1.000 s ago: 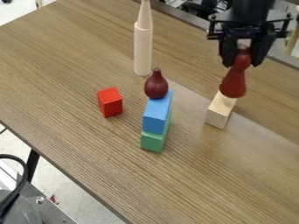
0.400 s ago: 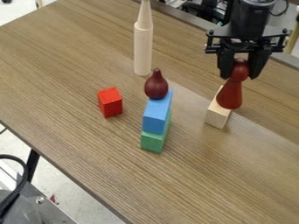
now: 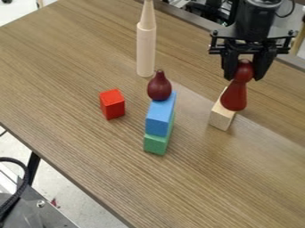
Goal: Put the spawn on the rectangular block
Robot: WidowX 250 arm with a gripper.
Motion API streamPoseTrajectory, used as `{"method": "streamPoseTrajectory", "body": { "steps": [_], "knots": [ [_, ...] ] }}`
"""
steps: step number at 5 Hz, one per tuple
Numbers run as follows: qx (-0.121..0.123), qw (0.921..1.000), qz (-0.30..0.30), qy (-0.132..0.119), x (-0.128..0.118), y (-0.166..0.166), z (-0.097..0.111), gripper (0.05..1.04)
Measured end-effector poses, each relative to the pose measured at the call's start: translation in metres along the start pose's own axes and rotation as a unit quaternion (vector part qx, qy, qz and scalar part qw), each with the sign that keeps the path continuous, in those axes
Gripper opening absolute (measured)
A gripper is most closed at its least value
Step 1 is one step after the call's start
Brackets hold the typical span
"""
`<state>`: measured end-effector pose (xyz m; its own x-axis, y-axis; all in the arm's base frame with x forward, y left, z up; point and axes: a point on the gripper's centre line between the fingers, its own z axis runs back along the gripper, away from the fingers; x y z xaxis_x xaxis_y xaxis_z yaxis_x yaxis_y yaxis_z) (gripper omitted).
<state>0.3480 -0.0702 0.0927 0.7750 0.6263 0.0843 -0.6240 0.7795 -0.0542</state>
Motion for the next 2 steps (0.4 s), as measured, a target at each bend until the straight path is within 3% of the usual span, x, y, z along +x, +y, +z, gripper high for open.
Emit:
{"method": "streamPoseTrajectory", "body": {
  "steps": [2],
  "knots": [
    [0.004,1.0,0.0,-0.003,0.0,0.0065,-0.0008,0.567]
  ]
}}
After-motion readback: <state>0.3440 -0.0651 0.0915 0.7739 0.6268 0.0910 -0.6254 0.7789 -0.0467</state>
